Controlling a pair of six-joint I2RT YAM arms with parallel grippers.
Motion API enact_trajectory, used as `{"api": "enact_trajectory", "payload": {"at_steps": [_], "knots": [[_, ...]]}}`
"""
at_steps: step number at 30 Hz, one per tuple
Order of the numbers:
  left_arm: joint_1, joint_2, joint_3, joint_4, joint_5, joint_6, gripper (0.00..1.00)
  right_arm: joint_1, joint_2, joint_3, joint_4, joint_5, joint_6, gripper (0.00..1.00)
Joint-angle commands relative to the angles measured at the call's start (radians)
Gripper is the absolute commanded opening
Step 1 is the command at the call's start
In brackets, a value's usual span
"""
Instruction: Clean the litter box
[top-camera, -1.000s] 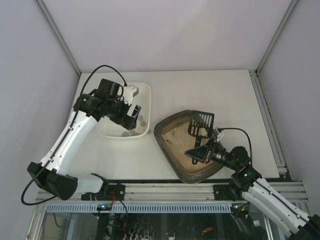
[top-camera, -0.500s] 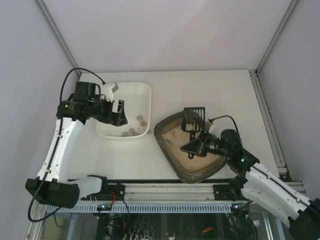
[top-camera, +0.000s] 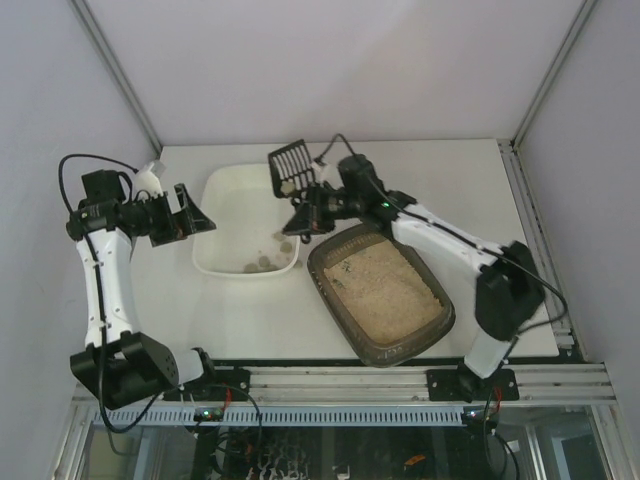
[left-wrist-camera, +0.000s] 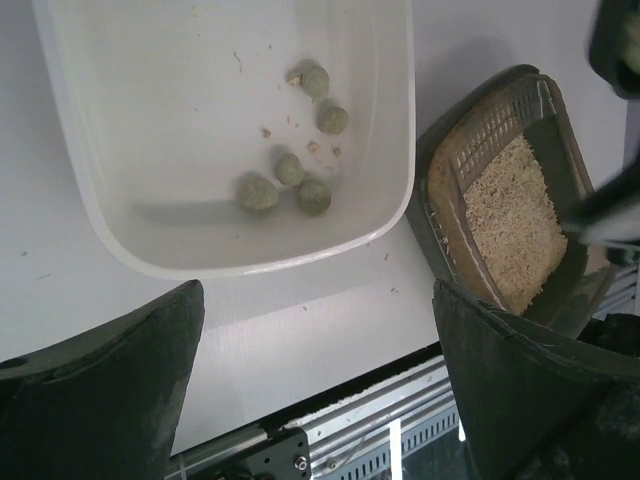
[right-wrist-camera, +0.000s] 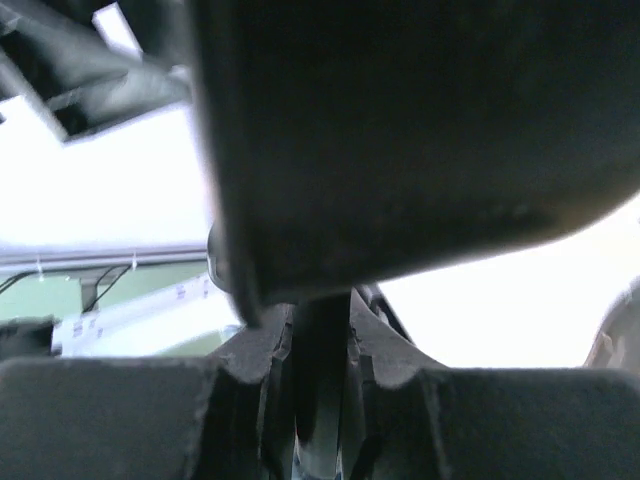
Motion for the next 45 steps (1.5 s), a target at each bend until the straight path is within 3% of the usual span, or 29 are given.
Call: {"api": "enact_trajectory", "payload": {"at_steps": [1,6,9,15,24,36,40,45], "knots": [[0.000,-0.116,-0.023,0.057,-0.033,-0.040,1.00,0.085,0.262,0.379,-0.257,0.082,-0.210,0.00],[0.001,-0.152,-0.041,0.067,-0.066,-0.039,1.00,0.184,0.640,0.994,-0.784,0.394,-0.411,0.00],[0.000,-0.156,-0.050,0.070,-0.078,-0.032,1.00,0.221,0.739,1.145,-0.899,0.580,-0.449,0.00],[0.001,-0.150,-0.055,0.074,-0.083,-0.031,1.00,0.236,0.710,1.031,-0.896,0.845,-0.487,0.00],[0.002,-0.155,-0.070,0.097,-0.131,-0.044,1.00,0.333,0.681,0.947,-0.787,1.191,-0.773,0.00],[0.002,-0.185,-0.100,0.116,-0.145,-0.051,1.00,0.357,0.620,0.827,-0.626,1.254,-0.882,0.00],[0.001,-0.190,-0.105,0.117,-0.140,-0.048,1.00,0.347,0.566,0.805,-0.594,1.204,-0.823,0.00],[0.005,-0.217,-0.092,0.062,-0.111,-0.029,1.00,0.322,0.394,0.660,-0.448,1.091,-0.723,0.00]]}}
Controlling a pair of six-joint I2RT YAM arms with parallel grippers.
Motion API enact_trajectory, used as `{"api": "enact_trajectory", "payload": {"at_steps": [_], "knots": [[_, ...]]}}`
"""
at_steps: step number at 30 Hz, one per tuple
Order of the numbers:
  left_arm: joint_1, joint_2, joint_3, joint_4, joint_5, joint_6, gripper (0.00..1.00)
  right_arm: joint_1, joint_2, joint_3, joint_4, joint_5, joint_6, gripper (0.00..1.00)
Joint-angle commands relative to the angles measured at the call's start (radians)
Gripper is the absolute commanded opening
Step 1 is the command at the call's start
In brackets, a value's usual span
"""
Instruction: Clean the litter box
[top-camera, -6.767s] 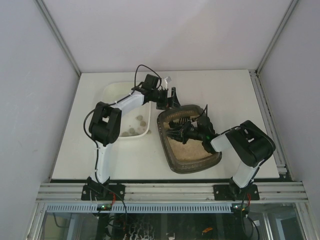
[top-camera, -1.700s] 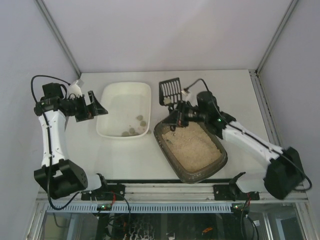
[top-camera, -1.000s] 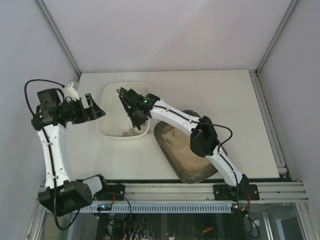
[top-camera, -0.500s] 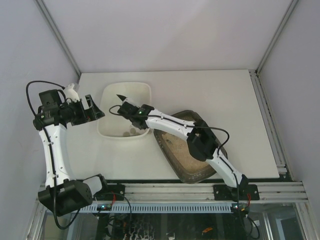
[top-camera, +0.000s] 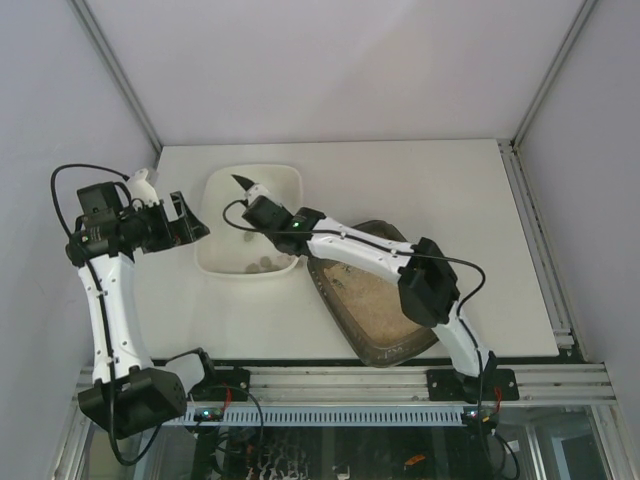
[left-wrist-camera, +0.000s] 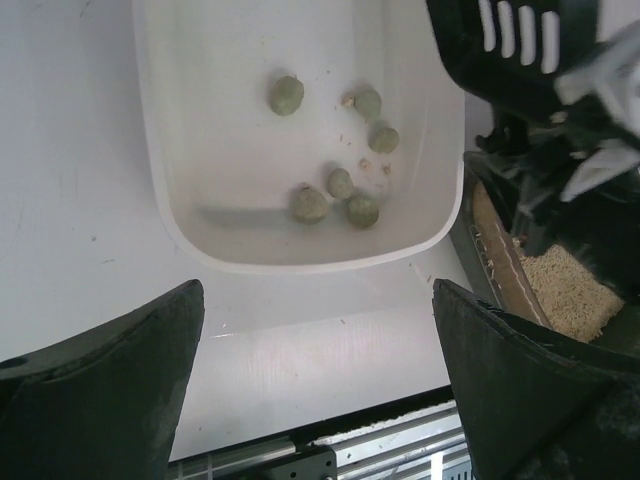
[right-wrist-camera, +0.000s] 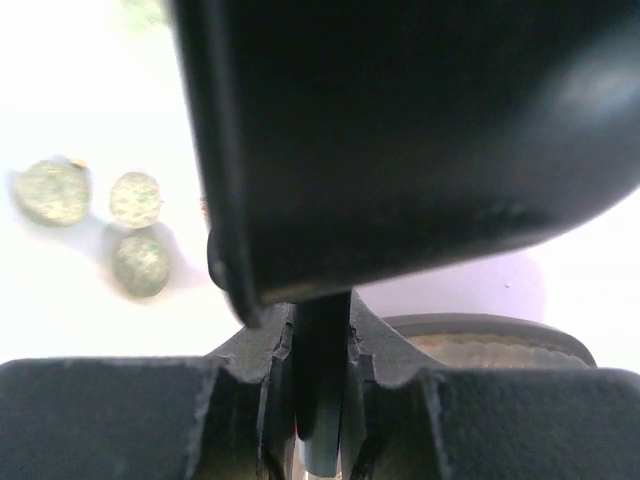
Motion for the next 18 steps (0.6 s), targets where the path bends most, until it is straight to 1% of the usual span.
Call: {"api": "enact_trajectory", "payload": {"at_steps": [1,3,5,8,10,12,13,16,18], "knots": [[0.008,-0.055,-0.006,-0.021,0.053,0.006,1.00,-0.029,-0.243,-0.094,0.195,-0.104,0.115,0.00],[0.008,-0.063,-0.020,-0.023,0.116,0.003,1.00,-0.055,-0.321,-0.165,0.233,-0.180,0.161,0.00],[0.007,-0.071,-0.041,-0.012,0.176,-0.017,1.00,-0.063,-0.403,-0.207,0.234,-0.213,0.185,0.00],[0.004,-0.094,-0.080,0.017,0.193,-0.020,1.00,-0.050,-0.478,-0.247,0.156,-0.204,0.189,0.00],[-0.016,-0.098,-0.101,0.033,0.173,-0.022,1.00,-0.037,-0.524,-0.281,0.060,-0.172,0.206,0.00],[-0.042,-0.086,-0.102,0.037,0.150,-0.023,1.00,-0.023,-0.568,-0.325,-0.042,-0.109,0.246,0.00],[-0.058,-0.074,-0.097,0.037,0.134,-0.023,1.00,-0.016,-0.588,-0.344,-0.102,-0.053,0.266,0.00],[-0.135,-0.047,-0.081,0.033,0.071,-0.019,1.00,0.018,-0.630,-0.381,-0.317,0.089,0.357,0.00],[-0.183,-0.028,-0.072,0.034,0.038,-0.017,1.00,0.041,-0.635,-0.383,-0.481,0.136,0.419,0.00]]}}
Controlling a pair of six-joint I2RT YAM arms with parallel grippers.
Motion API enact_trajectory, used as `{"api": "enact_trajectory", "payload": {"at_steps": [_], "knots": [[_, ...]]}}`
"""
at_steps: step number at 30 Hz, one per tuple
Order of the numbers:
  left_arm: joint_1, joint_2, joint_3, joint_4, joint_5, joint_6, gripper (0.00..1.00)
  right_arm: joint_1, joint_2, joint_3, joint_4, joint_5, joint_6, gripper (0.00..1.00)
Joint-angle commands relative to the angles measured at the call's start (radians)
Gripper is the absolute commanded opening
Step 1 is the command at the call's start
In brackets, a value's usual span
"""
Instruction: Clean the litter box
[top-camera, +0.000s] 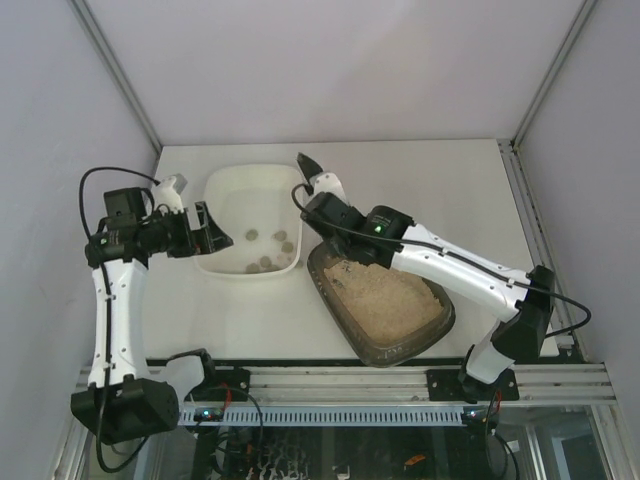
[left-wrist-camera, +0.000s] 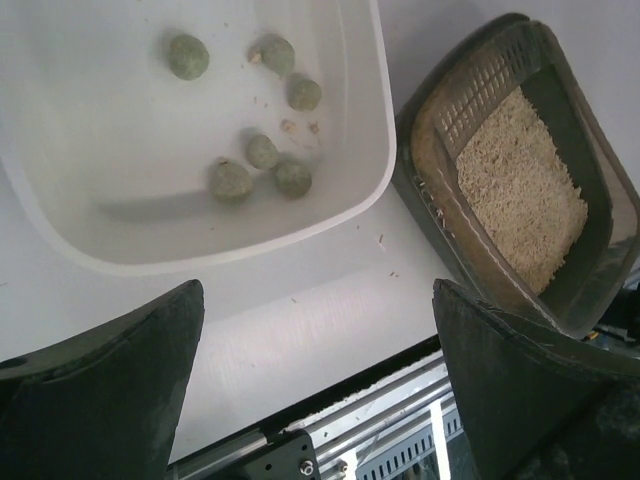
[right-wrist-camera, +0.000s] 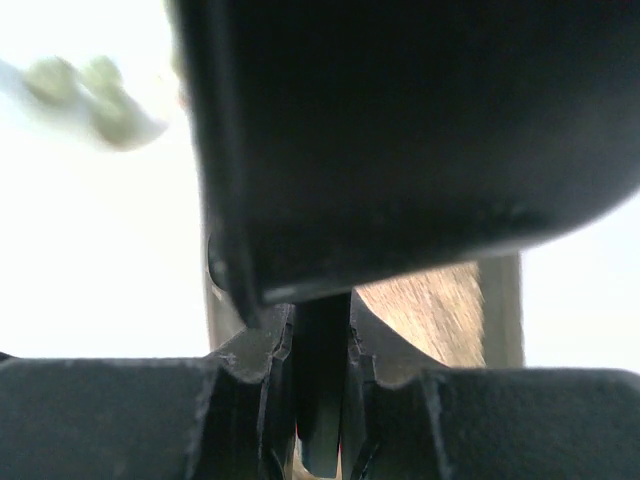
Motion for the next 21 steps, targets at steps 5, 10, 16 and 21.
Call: {"api": "enact_trajectory", "payload": {"at_steps": [5,10,16,21], "knots": [[-0.148,0.089,0.049,0.022,-0.087,-0.006,1.00,0.101,-0.002,-0.101,-0.675,0.303,0.291,0.00],[-0.189,0.130,0.082,0.002,-0.101,-0.002,1.00,0.136,-0.045,-0.178,-0.676,0.214,0.246,0.00],[-0.261,0.183,0.134,-0.036,-0.166,0.013,1.00,0.081,-0.094,-0.187,-0.717,0.098,0.256,0.00],[-0.388,0.285,0.219,-0.103,-0.157,0.024,1.00,0.048,-0.216,-0.259,-0.708,0.064,0.259,0.00]]}}
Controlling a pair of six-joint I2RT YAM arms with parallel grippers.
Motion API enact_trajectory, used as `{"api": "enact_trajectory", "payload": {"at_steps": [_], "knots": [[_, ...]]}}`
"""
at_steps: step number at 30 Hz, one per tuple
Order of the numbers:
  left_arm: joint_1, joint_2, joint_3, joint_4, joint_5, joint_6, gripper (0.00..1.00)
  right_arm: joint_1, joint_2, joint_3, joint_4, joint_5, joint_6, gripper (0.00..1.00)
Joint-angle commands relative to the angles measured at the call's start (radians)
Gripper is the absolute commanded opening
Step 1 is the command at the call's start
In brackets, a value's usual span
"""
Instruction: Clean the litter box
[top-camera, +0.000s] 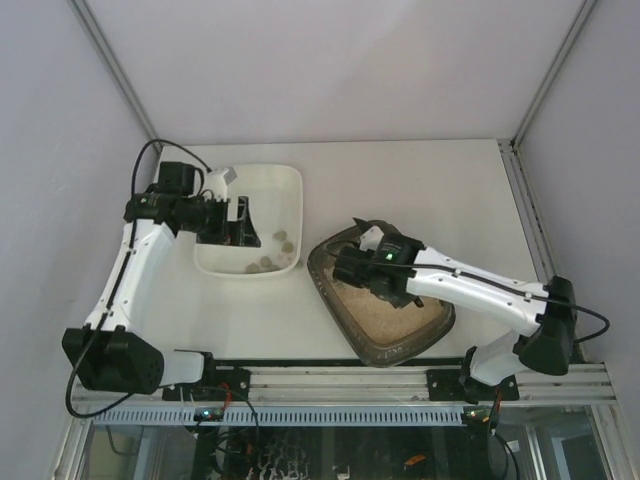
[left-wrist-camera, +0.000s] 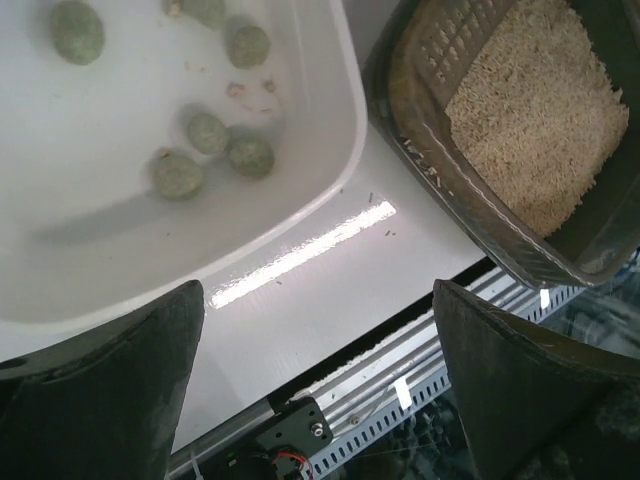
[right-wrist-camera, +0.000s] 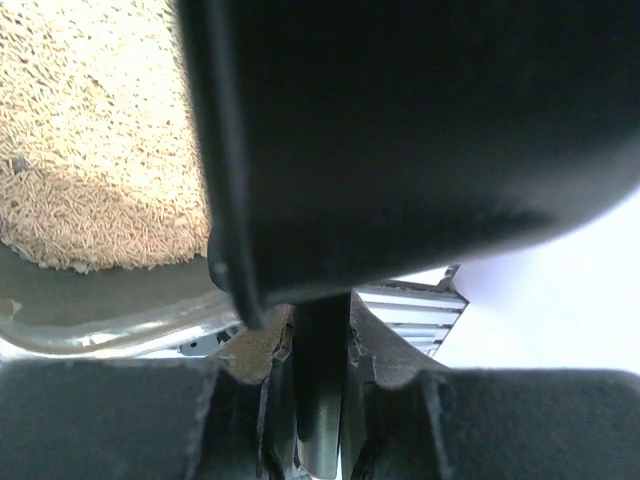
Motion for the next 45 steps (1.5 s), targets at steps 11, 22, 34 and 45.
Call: {"api": "enact_trajectory", "payload": {"at_steps": [11,22,34,45], "knots": [[-0.265,0.562,0.748,-0.218,0.110,0.143,1.00,-0.177,-0.402,-0.136,0.162,-0.283,0.002,0.00],[-0.473,0.977,1.136,-0.196,-0.044,0.183,1.00,-0.090,-0.618,-0.287,0.342,-0.365,0.124,0.00],[-0.491,1.089,1.051,-0.187,0.091,0.190,1.00,-0.106,-0.631,-0.397,0.443,-0.423,0.101,0.00],[-0.491,1.053,0.830,-0.216,0.157,0.269,1.00,-0.156,-0.628,-0.450,0.512,-0.523,0.067,0.00]]}}
